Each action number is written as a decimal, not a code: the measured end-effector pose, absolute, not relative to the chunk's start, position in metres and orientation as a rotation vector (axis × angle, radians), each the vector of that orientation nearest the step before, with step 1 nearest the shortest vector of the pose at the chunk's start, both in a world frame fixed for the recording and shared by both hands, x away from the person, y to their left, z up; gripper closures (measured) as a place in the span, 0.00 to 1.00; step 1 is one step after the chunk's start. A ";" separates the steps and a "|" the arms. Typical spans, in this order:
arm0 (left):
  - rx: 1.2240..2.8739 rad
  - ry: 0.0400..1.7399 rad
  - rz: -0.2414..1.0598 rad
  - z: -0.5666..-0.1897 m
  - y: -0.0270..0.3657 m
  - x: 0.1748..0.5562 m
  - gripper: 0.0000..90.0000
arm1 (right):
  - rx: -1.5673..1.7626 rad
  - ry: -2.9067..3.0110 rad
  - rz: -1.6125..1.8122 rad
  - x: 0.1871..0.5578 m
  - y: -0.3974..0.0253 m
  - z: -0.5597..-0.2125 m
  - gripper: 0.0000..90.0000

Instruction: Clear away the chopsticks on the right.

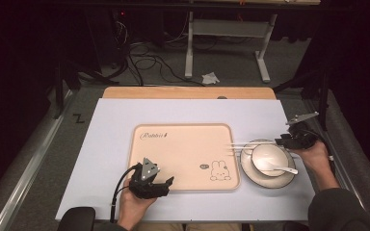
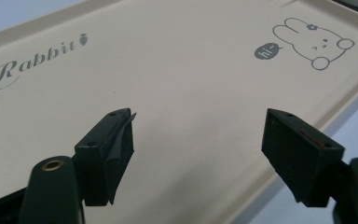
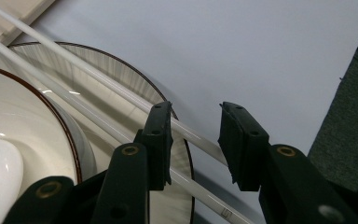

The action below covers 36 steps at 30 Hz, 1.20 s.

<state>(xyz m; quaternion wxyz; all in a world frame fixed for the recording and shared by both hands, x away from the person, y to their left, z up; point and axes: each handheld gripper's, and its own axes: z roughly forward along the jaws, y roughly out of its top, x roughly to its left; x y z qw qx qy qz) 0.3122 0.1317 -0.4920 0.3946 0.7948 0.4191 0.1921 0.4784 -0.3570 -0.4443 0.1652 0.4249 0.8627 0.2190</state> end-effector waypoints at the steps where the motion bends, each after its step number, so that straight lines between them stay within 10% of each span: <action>1: 2.016 1.063 0.488 -0.492 0.132 0.312 0.28 | 1.213 2.459 0.623 0.479 -0.357 -0.445 0.73; 36: 2.033 1.044 0.494 -0.493 0.130 0.311 0.29 | 1.150 2.571 0.587 0.479 -0.358 -0.452 0.84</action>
